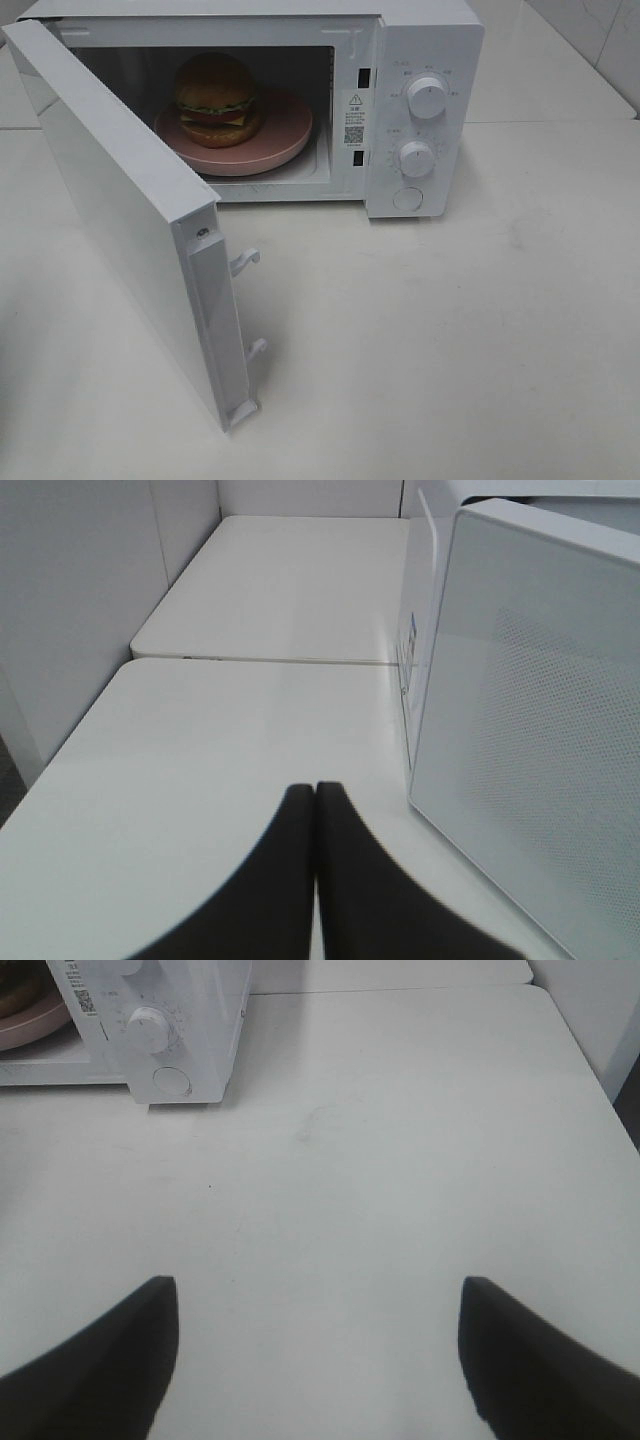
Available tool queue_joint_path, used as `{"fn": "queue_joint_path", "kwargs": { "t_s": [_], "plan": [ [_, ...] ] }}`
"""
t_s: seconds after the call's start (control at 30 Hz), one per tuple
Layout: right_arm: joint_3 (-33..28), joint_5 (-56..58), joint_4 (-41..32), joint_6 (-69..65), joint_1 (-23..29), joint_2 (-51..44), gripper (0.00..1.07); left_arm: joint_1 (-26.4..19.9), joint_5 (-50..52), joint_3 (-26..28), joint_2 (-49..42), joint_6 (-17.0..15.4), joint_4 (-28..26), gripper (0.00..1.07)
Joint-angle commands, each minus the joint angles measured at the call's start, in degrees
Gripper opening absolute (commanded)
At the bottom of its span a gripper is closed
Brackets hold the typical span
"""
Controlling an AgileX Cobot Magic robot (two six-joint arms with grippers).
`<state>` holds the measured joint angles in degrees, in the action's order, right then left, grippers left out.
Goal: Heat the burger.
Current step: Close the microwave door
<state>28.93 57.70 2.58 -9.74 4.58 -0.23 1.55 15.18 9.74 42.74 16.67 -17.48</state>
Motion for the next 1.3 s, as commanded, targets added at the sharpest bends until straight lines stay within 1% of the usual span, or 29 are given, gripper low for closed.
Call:
{"fn": "queue_joint_path", "kwargs": {
  "t_s": [0.03,0.07,0.17,0.23,0.3,0.33,0.37,0.4,0.43,0.47,0.5,0.53,0.57,0.6,0.63,0.67,0.7,0.77,0.8,0.83,0.87,0.9,0.93,0.97,1.0,1.03,1.1,1.23,1.3],
  "plan": [
    [-0.23,-0.63,0.23,-0.17,-0.17,-1.6,0.76,3.78,6.42,-0.8,3.95,-0.06,1.09,0.0],
    [-0.23,-0.63,0.23,-0.17,-0.17,-1.6,0.76,6.02,7.85,-0.8,6.99,-0.06,2.35,0.0],
    [-0.23,-0.63,0.23,-0.17,-0.17,-1.6,0.76,7.16,8.77,-0.8,8.71,-0.06,2.81,0.0],
    [-0.23,-0.63,0.23,-0.17,-0.17,-1.6,0.76,10.2,12.61,-0.8,15.18,-0.06,4.35,0.0],
    [-0.23,-0.63,0.23,-0.17,-0.17,-1.6,0.76,10.31,13.52,-0.8,16.9,-0.11,4.76,0.0],
    [-0.23,-0.63,0.23,-0.17,-0.17,-1.6,0.75,10.31,15.58,-0.8,19.82,-1.78,5.27,0.0],
    [-0.23,-0.63,0.23,-0.17,-0.17,-1.6,0.75,10.31,15.58,-0.8,19.82,-1.78,5.27,0.0],
    [-0.23,-0.63,0.23,-0.17,-0.17,-1.6,0.75,10.31,17.53,-0.69,22.06,-5.67,6.36,0.0],
    [-0.23,-0.63,0.23,-0.17,-0.17,-1.6,0.75,10.31,17.53,-0.69,22.06,-5.67,6.36,0.0],
    [-0.23,-0.63,0.23,-0.17,-0.17,-1.6,0.75,10.31,18.22,-0.34,23.15,-7.85,7.51,0.0],
    [-0.23,-0.63,0.23,-0.17,-0.17,-1.6,0.75,10.31,19.37,0.23,25.27,-11.46,11.12,0.0],
    [-0.23,-0.63,0.23,-0.17,-0.17,-1.6,0.75,10.31,19.37,0.23,25.27,-11.46,11.12,0.0],
    [-0.23,-0.63,0.23,-0.17,-0.17,-1.6,0.75,10.31,19.88,0.57,26.47,-13.12,13.69,0.0],
    [-0.23,-0.63,0.23,-0.17,-0.17,-1.6,0.75,10.31,20.57,1.38,28.65,-15.53,18.91,0.0],
    [-0.23,-0.63,0.23,-0.17,-0.17,-1.6,0.75,10.31,20.57,1.38,28.65,-15.53,18.91,0.0],
    [-0.23,-0.63,0.23,-0.17,-0.17,-1.6,0.75,10.31,21.43,2.23,31.11,-18.16,23.09,0.0],
    [-0.23,-0.63,0.23,-0.17,-0.17,-1.6,0.75,10.31,21.43,2.23,31.11,-18.16,23.09,0.0],
    [-0.23,-0.63,0.23,-0.17,-0.17,-1.6,0.75,10.31,25.55,2.98,34.09,-21.08,26.53,0.0],
    [-0.23,-0.63,0.23,-0.17,-0.17,-1.6,0.75,10.31,25.55,2.98,34.09,-21.08,26.53,0.0],
    [-0.23,-0.63,0.23,-0.17,-0.17,-1.6,0.75,10.31,26.87,3.21,35.01,-21.72,27.5,0.0],
    [-0.23,-0.63,0.23,-0.17,-0.17,-1.6,0.75,10.31,28.3,3.95,36.67,-22.86,29.68,0.0],
    [-0.23,-0.63,0.23,-0.17,-0.17,-1.6,0.75,10.31,28.3,3.95,36.67,-22.86,29.68,0.0],
    [-0.23,-0.63,0.23,-0.17,-0.17,-1.6,0.75,10.31,28.93,4.98,38.45,-23.89,32.49,0.0],
    [-0.23,-0.63,0.23,-0.17,-0.17,-1.6,0.75,10.31,28.93,4.98,38.45,-23.89,32.49,0.0],
    [-0.23,-0.63,0.23,-0.17,-0.17,-1.6,0.75,10.31,29.79,6.19,40.16,-24.47,34.95,0.0],
    [-0.23,-0.63,0.23,-0.17,-0.17,-1.6,0.75,10.31,29.79,6.19,40.16,-24.47,34.95,0.0],
    [-0.23,-0.63,0.23,-0.17,-0.17,-1.6,0.75,10.31,31.11,7.85,42.28,-26.64,36.15,0.0],
    [-0.23,-0.63,0.23,-0.17,-0.17,-1.6,0.75,10.6,32.72,9.05,44.29,-27.1,36.61,0.0],
    [-0.23,-0.63,0.23,-0.17,-0.17,-1.6,0.75,11.52,32.66,10.08,45.21,-27.1,36.61,0.0]
  ]
}}
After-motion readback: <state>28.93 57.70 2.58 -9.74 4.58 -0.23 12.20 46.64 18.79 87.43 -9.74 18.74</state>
